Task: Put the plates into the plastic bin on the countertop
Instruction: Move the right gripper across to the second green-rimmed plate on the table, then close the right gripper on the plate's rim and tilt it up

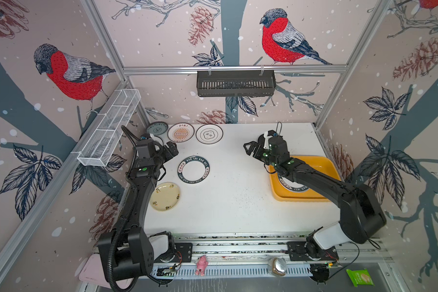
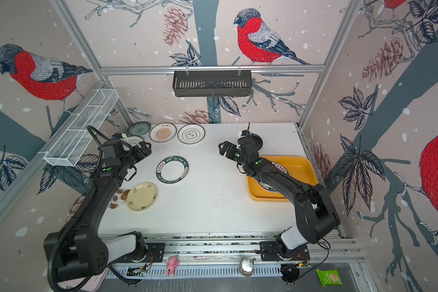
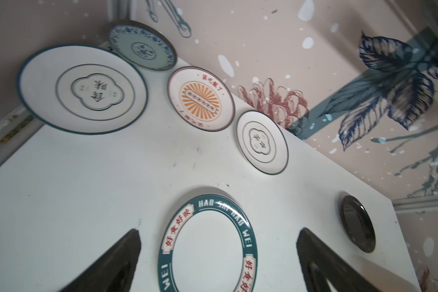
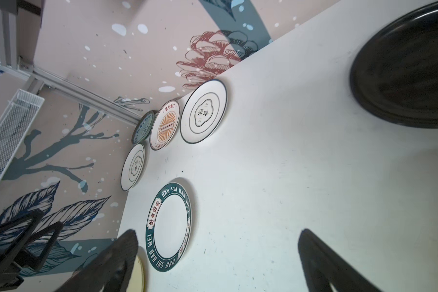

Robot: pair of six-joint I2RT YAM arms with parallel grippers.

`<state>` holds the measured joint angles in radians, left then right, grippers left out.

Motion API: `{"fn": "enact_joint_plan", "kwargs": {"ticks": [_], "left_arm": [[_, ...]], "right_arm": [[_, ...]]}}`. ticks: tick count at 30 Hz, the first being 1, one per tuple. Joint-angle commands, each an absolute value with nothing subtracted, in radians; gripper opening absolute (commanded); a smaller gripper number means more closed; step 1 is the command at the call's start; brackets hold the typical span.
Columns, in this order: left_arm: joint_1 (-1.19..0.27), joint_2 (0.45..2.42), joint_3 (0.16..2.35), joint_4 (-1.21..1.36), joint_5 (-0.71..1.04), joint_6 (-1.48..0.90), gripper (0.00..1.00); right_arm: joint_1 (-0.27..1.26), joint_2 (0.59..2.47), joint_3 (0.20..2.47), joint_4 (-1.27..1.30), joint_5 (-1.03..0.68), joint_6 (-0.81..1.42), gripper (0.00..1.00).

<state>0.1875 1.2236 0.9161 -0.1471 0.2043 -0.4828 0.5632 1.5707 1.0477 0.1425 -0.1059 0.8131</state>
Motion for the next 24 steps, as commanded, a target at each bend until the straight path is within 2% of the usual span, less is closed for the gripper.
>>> {"fn": "enact_joint_plan", "kwargs": {"ticks": [1, 13, 18, 24], "left_arm": [[0.227, 1.260, 0.907, -0.114, 0.224, -0.514, 0.96], [0.236, 1.486, 0.915, -0.079, 0.309, -0.544, 0.97], [0.236, 1.595, 0.968, -0.119, 0.354, -0.557, 0.96], [0.236, 1.653, 0.953, -0.097, 0.379, -0.585, 0.97]], "right_arm": [[0.610, 1.662, 1.108, 0.206, -0.127, 0.801, 1.00], [0.727, 1.995, 1.267, 0.341, -0.265, 0.869, 1.00], [0.743, 2.094, 1.273, 0.446, -0.336, 0.947, 0.96], [0.770, 2.161, 1.321, 0.438, -0.341, 0.966, 0.95]]}}
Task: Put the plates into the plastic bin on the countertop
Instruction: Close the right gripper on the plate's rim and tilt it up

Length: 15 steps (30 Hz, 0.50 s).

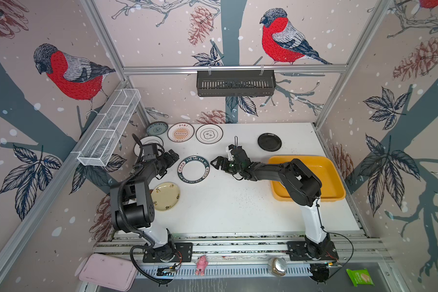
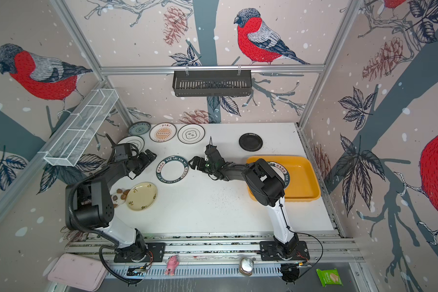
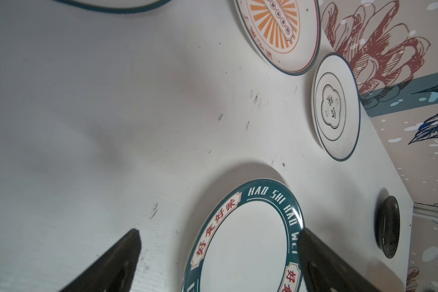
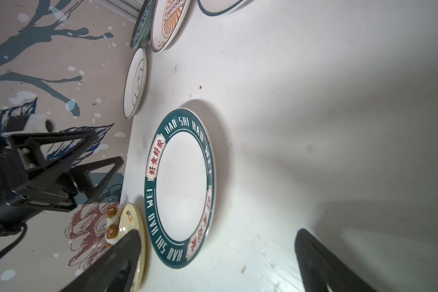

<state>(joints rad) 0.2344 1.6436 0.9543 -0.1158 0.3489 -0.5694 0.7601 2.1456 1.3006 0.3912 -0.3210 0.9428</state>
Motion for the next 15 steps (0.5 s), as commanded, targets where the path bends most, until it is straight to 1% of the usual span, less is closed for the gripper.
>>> {"fn": "enact_joint_plan", "kwargs": {"ticks": [1, 8, 15], "left_arm": [[0.236, 1.659, 0.950, -0.095, 0.381, -0.590, 0.96], [0.227, 1.699, 0.943, -0.088, 0.408, -0.610, 0.96], [0.166, 1.723, 0.963, -0.116, 0.378, -0.595, 0.96]], "right_arm": [[0.776, 2.172, 1.333, 0.428, -0.338, 0.969, 0.95], [0.800, 2.228, 1.399, 0.332, -0.313, 0.974, 0.92], [0.819, 2.259, 1.409, 0.339, -0.325, 0.996, 0.89]]}}
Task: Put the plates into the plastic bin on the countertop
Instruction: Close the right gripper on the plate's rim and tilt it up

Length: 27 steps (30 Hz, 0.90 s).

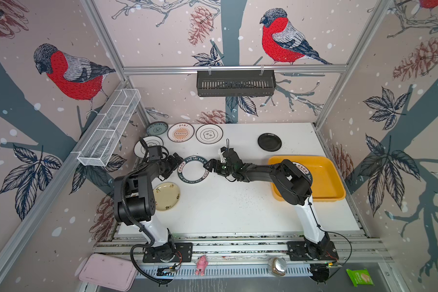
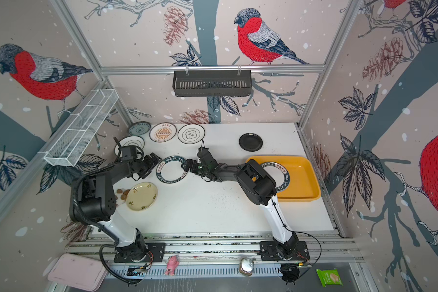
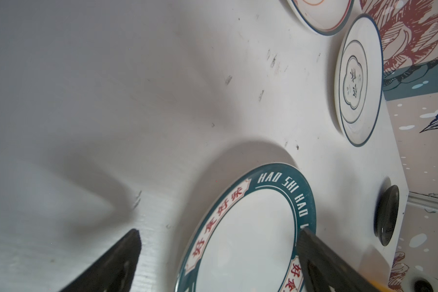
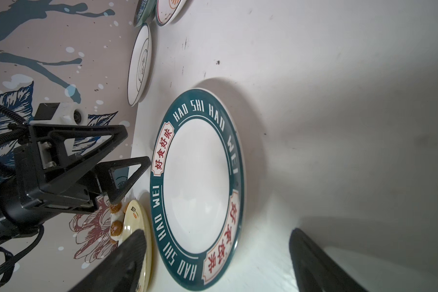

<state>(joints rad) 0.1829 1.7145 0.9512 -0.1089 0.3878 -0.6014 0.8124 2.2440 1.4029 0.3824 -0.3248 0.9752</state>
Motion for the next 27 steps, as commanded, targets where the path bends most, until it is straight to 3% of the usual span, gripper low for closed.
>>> {"fn": "enact_joint_plan", "kwargs": {"ticks": [1, 11, 18, 23, 27], "left_arm": [[0.155, 1.729, 0.966, -0.123, 0.373, -0.593, 0.96], [0.075, 1.764, 0.992, -0.166, 0.352, -0.575, 0.96], [0.031, 1.774, 0.991, -0.176, 0.352, -0.566, 0.96], [0.025, 1.773, 0.992, -0.181, 0.345, -0.563, 0.96], [0.024, 1.771, 0.992, -0.181, 0.355, -0.565, 0.96]], "right_arm": [[0.820, 2.262, 1.413, 0.337, -0.327, 0.997, 0.89], [0.825, 2.270, 1.418, 0.308, -0.322, 0.996, 0.86], [0.823, 2.286, 1.430, 0.309, -0.354, 1.011, 0.76], [0.820, 2.282, 1.422, 0.304, -0.351, 1.026, 0.52], [0.817, 2.268, 1.396, 0.295, -0.324, 1.049, 0.37]]}}
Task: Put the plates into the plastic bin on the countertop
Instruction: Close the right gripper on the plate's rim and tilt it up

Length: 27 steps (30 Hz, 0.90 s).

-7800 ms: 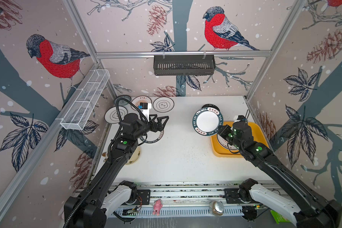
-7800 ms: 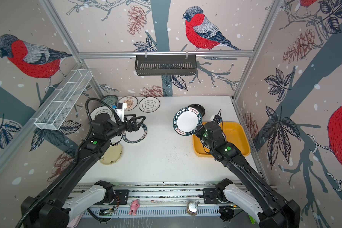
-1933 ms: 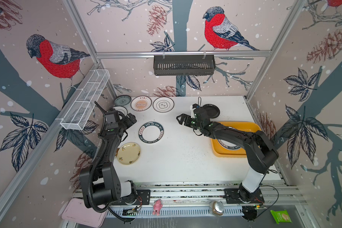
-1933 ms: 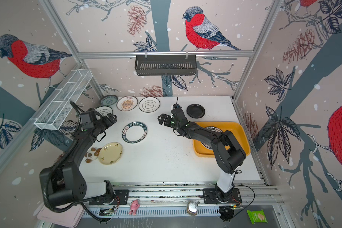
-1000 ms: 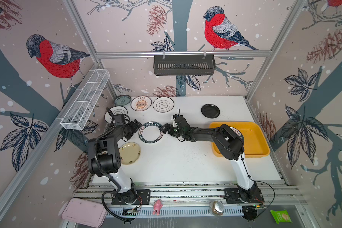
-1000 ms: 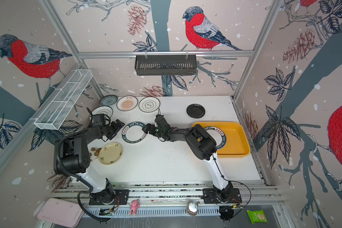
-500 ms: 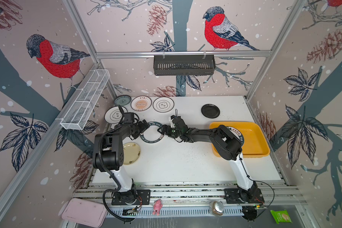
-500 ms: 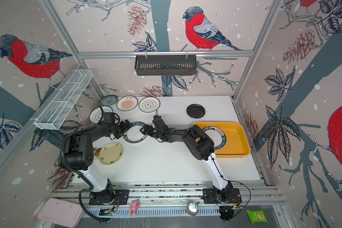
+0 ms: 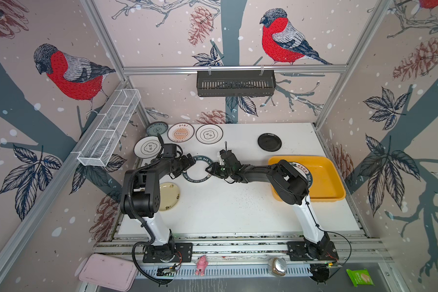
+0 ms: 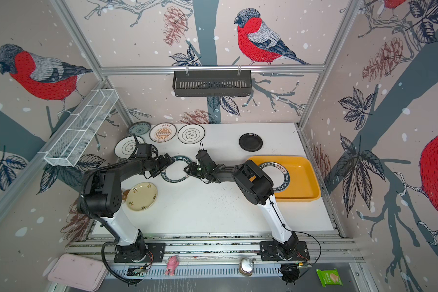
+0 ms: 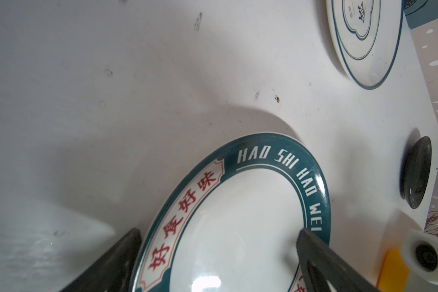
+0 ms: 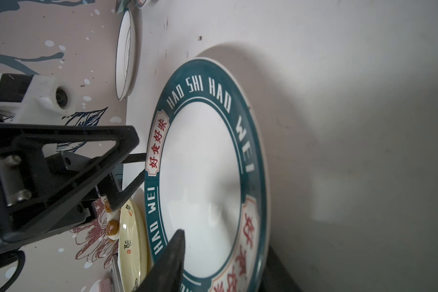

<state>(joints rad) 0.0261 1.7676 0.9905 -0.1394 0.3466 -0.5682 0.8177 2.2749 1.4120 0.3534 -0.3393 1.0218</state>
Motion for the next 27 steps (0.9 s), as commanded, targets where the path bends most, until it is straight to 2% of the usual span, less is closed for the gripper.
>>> {"fn": "enact_joint_plan", "kwargs": {"ticks": [1, 5, 12, 19, 27], "left_arm": [[0.024, 1.770, 0.992, -0.180, 0.356, -0.567, 0.96], [0.025, 1.761, 0.992, -0.160, 0.383, -0.580, 0.96], [0.024, 1.737, 0.992, -0.158, 0.402, -0.585, 0.96], [0.029, 1.650, 0.992, -0.165, 0.373, -0.575, 0.96], [0.051, 1.473, 0.945, -0.084, 0.427, -0.591, 0.96]], "right_arm": [[0.815, 2.264, 1.388, 0.295, -0.313, 1.053, 0.35], [0.804, 2.251, 1.362, 0.296, -0.295, 1.077, 0.17], [0.793, 2.223, 1.338, 0.284, -0.261, 1.076, 0.03], [0.774, 2.156, 1.326, 0.225, -0.209, 1.029, 0.02], [0.724, 1.959, 1.266, 0.136, -0.120, 0.945, 0.02]]}}
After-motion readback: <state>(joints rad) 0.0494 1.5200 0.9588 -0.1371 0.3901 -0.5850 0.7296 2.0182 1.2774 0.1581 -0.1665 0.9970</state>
